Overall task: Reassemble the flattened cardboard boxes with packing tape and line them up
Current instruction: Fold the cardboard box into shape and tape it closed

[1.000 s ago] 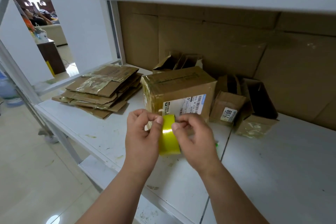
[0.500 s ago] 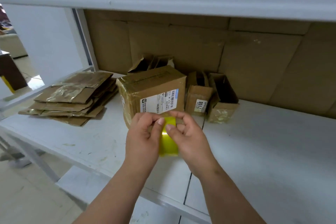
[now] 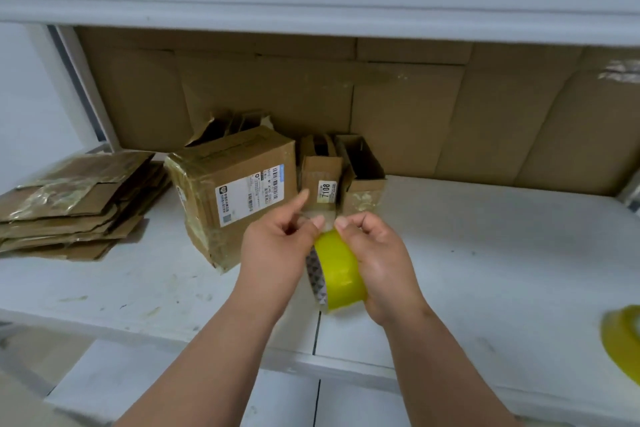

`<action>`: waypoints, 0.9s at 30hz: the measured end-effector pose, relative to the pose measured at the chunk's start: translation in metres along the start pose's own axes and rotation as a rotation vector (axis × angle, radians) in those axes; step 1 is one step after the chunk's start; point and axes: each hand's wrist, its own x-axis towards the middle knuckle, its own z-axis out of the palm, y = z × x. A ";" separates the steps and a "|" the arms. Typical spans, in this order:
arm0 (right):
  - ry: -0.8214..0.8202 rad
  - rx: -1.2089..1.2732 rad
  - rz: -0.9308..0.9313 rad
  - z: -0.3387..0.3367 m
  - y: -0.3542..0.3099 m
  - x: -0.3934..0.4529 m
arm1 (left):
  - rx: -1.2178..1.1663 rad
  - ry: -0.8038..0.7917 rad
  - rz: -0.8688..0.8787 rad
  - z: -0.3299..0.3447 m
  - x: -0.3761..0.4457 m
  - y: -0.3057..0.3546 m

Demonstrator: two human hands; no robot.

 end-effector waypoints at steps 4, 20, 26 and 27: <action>0.047 0.060 0.040 -0.015 -0.001 -0.010 | -0.007 -0.100 -0.015 0.006 -0.002 0.007; 0.178 -0.049 -0.063 -0.082 -0.011 -0.018 | 0.303 -0.353 0.121 0.068 0.005 0.014; 0.234 -0.188 -0.054 -0.124 -0.016 -0.015 | 0.329 -0.366 0.107 0.118 0.003 0.017; 0.229 -0.199 -0.040 -0.131 -0.016 -0.014 | 0.318 -0.364 0.092 0.127 0.003 0.016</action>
